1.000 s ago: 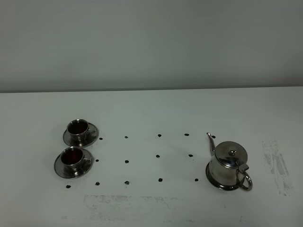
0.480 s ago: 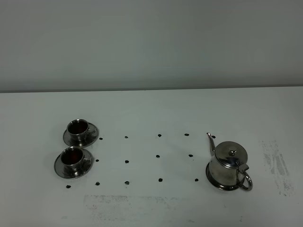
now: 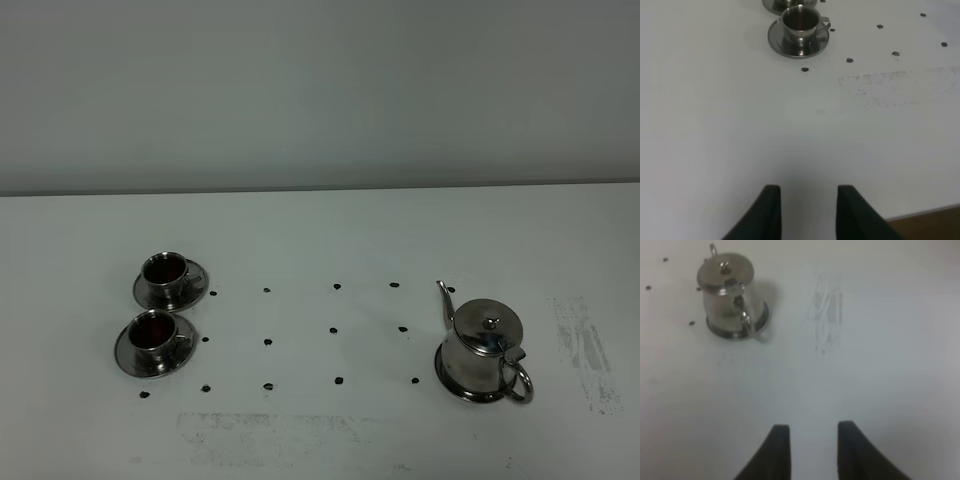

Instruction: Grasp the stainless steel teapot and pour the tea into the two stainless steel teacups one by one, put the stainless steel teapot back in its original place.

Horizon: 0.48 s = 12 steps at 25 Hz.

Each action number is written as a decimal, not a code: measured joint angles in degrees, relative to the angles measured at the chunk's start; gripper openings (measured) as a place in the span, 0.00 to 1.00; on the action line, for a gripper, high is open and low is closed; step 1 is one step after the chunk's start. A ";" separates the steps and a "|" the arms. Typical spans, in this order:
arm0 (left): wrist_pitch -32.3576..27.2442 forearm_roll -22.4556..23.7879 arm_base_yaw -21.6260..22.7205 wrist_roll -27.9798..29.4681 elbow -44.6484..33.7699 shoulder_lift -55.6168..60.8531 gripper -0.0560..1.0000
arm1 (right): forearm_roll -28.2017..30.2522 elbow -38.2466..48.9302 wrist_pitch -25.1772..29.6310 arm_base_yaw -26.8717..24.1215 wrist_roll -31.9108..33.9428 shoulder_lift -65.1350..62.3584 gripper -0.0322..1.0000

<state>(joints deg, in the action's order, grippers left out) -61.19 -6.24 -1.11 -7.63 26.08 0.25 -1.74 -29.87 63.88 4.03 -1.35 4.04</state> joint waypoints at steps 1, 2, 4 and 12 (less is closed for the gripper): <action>0.00 0.00 0.00 0.00 0.00 0.00 0.34 | 0.00 0.00 0.00 -0.50 0.00 -0.75 0.26; 0.00 0.00 0.00 0.00 0.00 0.00 0.34 | 0.00 0.00 0.00 -0.88 0.00 -1.36 0.26; 0.00 0.00 0.00 0.00 0.00 0.00 0.34 | 0.05 0.06 -0.06 -1.41 0.00 -3.10 0.26; 0.00 0.00 0.00 0.00 0.00 0.00 0.34 | 0.07 0.07 -0.08 -1.78 0.00 -4.43 0.26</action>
<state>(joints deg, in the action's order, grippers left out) -61.19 -6.24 -1.11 -7.63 26.08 0.25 -1.68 -29.80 63.80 2.25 -1.35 -0.39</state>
